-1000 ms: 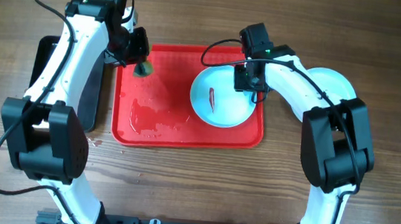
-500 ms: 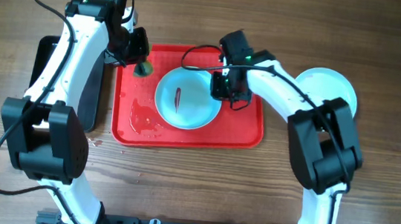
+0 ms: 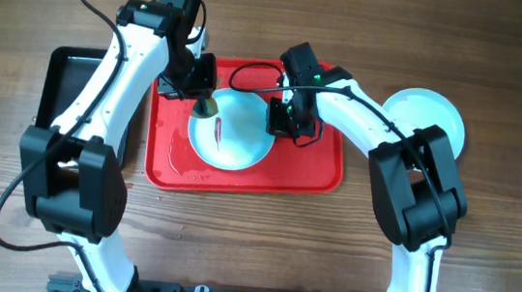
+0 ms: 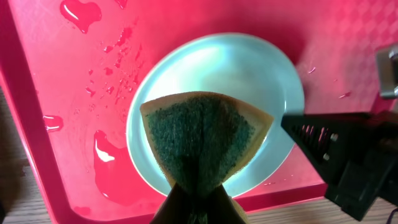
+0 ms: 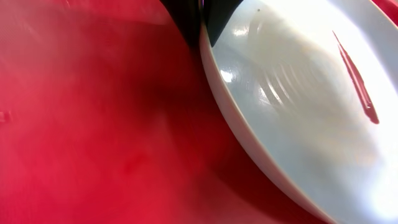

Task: Clean dirty plates on tray and stack at the side
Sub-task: 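Scrub the last light-blue plate with the sponge in left gripper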

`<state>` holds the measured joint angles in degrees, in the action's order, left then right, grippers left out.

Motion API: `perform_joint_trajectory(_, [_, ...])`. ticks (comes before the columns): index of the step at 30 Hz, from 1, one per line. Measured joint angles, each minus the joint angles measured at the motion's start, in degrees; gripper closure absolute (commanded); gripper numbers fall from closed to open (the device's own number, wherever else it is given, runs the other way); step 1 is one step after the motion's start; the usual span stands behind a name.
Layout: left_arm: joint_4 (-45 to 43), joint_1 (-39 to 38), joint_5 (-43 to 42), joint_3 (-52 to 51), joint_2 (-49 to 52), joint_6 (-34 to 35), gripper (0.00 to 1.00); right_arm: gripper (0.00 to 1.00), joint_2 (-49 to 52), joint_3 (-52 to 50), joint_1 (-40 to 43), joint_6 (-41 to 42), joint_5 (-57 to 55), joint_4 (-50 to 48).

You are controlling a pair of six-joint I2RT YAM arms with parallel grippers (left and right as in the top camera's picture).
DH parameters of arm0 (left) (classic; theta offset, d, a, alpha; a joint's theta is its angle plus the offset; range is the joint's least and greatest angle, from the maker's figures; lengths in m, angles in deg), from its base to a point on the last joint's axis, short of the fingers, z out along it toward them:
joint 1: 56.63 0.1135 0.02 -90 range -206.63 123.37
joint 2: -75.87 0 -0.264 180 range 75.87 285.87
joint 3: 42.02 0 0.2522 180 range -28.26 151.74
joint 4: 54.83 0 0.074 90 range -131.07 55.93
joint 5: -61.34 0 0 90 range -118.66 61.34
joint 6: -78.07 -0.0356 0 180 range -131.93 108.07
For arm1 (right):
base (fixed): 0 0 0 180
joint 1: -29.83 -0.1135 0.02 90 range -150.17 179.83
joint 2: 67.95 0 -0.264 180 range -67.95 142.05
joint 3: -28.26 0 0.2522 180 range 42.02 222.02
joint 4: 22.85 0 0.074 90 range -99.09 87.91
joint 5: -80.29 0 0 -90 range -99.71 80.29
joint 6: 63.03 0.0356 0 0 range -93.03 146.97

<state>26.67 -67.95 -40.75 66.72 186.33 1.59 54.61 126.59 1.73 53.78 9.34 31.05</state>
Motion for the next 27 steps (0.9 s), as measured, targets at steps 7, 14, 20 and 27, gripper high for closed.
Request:
perform_joint_trajectory(7, [-0.4,0.0,0.9,-0.1,6.4,-2.5,0.96,0.96,0.9,0.0,0.0,1.6,-0.2,-6.9])
perform_joint_trajectory(14, [-18.9,-0.2,8.9,-13.0,6.8,5.8,0.96,0.96,1.1,0.0,0.0,2.6,-0.2,-7.9])
perform_joint_trajectory(20, [-31.0,-4.1,14.0,-20.9,3.5,8.1,0.96,0.96,1.1,0.0,0.1,3.2,-0.9,-8.1])
perform_joint_trajectory(27, [-29.7,-10.5,2.3,-21.2,3.5,-5.4,0.96,0.96,1.1,0.0,0.4,3.1,-1.3,-8.1])
